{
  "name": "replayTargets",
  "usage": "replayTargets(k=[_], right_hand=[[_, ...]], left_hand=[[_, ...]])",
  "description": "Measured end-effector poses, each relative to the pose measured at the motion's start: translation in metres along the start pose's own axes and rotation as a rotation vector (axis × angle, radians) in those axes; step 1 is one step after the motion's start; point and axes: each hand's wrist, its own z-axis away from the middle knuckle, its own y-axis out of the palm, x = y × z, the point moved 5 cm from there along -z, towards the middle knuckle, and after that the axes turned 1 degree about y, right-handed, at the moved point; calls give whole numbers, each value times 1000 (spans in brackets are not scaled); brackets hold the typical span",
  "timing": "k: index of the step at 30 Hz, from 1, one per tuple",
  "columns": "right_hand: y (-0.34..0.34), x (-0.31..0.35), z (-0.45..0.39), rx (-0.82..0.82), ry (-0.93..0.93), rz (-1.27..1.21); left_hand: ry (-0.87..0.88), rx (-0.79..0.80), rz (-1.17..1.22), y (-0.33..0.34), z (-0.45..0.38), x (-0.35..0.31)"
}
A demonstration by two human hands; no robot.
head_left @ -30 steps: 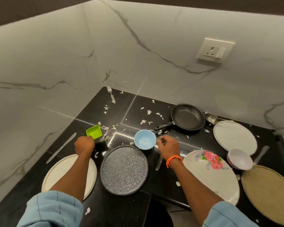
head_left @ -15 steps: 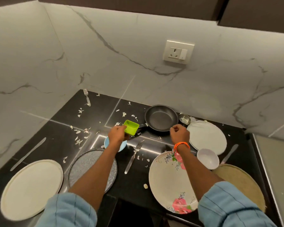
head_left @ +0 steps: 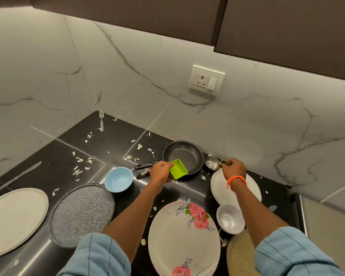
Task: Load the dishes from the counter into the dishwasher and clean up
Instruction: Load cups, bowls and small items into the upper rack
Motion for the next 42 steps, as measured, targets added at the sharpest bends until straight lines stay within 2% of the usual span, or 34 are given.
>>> replayTargets(k=[7,10,13,21,26,37,42], right_hand=[[23,-41,-52,318,-46,449],[35,-42,-59,367,-51,465],[42,-42,-58,339,-69,465],[46,-46,-47,337,-1,324],[51,-45,-50,331,57,151],[59,-34,-30,583,478,-633],[47,-31,1,664,411,-993]], left_hand=[[-64,40,-31,27,4,4],[-109,52,-10,27,4,5],[-148,64,-12,30,4,12],[-170,75,-30,42,9,16],[-184,75,-17,47,13,14],[-226,107,42,55,22,19],[-285,126,197,53,30,24]])
